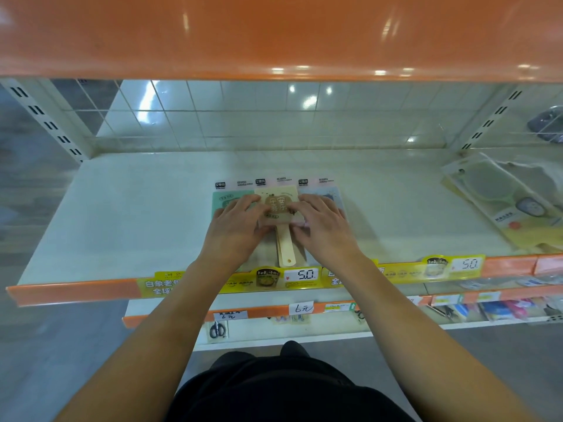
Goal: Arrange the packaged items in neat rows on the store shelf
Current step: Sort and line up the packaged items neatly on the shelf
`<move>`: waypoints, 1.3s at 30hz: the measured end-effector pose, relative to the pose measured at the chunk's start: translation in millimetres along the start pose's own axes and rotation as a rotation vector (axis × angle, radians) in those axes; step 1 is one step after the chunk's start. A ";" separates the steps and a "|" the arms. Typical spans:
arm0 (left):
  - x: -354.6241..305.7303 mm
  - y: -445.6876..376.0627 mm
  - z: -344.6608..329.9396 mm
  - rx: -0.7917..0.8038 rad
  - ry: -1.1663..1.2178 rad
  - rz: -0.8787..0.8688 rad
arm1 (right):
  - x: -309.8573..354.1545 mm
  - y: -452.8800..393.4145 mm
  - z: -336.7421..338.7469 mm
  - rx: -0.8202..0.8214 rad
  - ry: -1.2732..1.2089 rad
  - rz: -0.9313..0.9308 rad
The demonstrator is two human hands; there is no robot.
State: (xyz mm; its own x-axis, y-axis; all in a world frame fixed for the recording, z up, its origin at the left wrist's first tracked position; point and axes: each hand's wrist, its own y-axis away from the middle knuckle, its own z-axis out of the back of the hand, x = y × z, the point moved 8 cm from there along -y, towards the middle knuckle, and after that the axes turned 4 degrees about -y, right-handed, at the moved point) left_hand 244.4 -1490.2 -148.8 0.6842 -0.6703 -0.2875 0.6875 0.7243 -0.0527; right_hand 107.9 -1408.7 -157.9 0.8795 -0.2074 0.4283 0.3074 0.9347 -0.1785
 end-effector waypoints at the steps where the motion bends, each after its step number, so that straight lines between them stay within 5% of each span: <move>1: 0.3 -0.4 -0.1 -0.001 0.004 0.000 | -0.7 0.1 0.2 -0.003 0.000 0.001; 39: 5.5 -2.5 -5.1 -0.051 0.031 0.067 | -10.4 2.2 11.5 0.056 0.049 -0.077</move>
State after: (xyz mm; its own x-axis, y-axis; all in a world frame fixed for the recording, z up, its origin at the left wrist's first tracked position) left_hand 245.1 -1494.9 -155.1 0.7195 -0.6154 -0.3218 0.6266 0.7751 -0.0813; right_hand 95.2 -1401.2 -152.5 0.8714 -0.2917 0.3945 0.3550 0.9298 -0.0966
